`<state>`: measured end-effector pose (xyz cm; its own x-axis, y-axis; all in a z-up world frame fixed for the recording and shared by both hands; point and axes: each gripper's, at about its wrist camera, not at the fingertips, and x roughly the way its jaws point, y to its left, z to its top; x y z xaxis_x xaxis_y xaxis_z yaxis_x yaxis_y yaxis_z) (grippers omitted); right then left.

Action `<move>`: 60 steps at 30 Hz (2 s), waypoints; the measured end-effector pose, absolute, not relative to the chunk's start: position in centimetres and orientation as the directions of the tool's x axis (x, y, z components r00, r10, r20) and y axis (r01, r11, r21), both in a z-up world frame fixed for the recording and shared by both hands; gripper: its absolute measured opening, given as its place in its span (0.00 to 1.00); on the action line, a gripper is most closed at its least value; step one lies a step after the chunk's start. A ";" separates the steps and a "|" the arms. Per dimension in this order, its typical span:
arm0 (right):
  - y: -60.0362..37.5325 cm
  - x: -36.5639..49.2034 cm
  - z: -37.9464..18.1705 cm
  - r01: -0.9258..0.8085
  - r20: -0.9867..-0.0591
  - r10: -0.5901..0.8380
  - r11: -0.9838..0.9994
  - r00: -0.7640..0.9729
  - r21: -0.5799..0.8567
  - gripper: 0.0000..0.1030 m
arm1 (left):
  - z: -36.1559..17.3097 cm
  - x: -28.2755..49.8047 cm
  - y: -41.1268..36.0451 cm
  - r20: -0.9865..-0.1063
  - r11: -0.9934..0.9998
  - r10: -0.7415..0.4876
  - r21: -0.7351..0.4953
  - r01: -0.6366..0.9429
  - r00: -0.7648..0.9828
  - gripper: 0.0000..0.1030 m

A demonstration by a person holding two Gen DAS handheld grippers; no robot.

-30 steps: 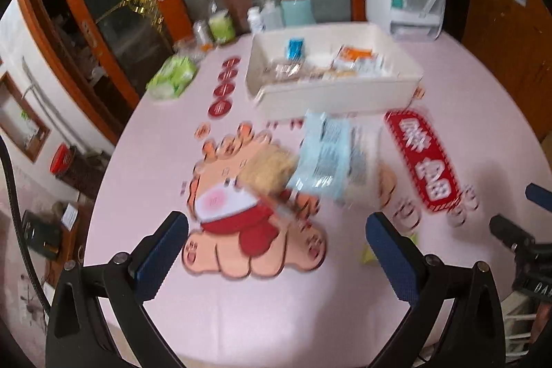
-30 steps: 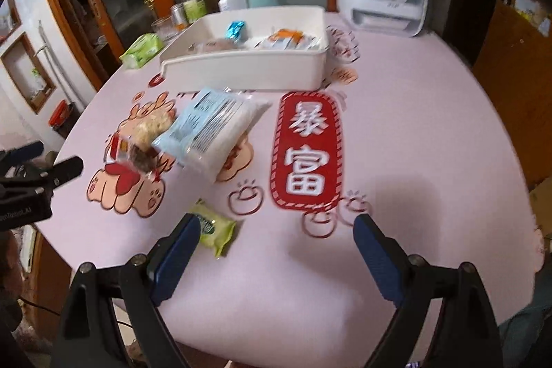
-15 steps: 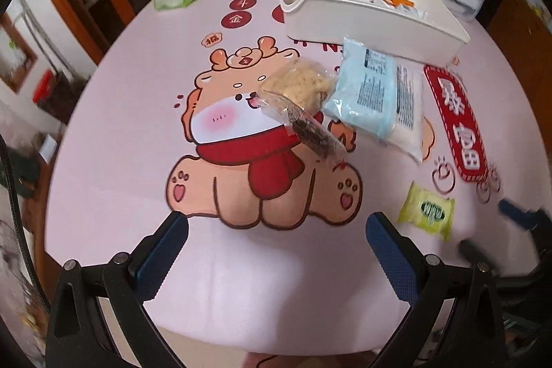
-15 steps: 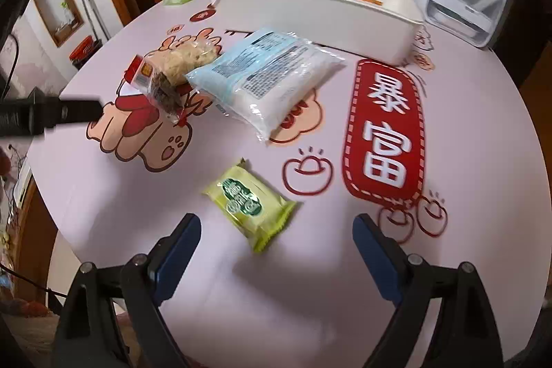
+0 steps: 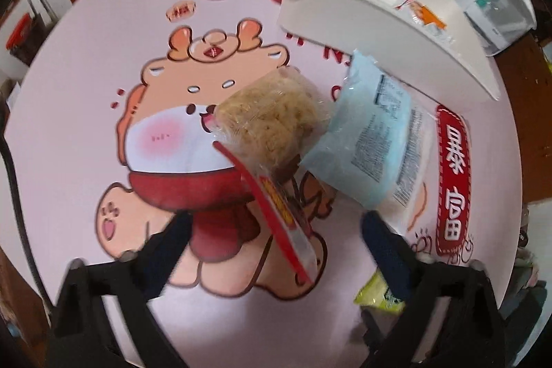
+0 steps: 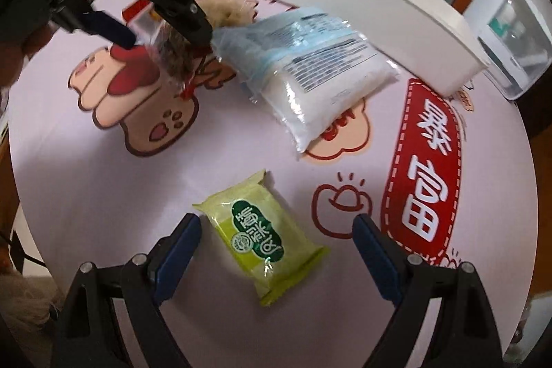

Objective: Organize snacks
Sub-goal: 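Grasp the red-white snack box with the left gripper while the right grasps the green pack, then carry the red-white box and green pack over the white tray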

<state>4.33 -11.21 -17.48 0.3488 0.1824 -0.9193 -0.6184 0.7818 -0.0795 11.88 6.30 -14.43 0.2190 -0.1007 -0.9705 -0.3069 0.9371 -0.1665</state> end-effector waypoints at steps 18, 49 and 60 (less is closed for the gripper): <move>-15.2 4.8 -10.6 -0.503 -0.895 0.224 0.864 0.387 -0.001 0.42 | -14.0 10.5 3.0 -0.994 0.989 -0.034 -0.048 -0.137 0.105 0.23; -17.5 15.9 3.8 -0.220 -0.699 0.160 0.976 0.697 0.004 0.42 | 3.5 20.7 0.3 -0.767 0.992 0.036 0.107 0.072 0.641 0.23; -15.5 22.9 3.6 -0.124 -0.702 0.116 0.991 0.703 0.040 0.42 | 1.6 27.7 4.0 -0.775 0.994 0.060 0.107 0.037 0.629 0.23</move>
<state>22.89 -15.48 3.64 0.7030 0.1163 -0.7016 -0.1245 0.9914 0.0396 27.68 4.03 1.56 0.6291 0.0598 -0.7750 0.0372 0.9936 0.1069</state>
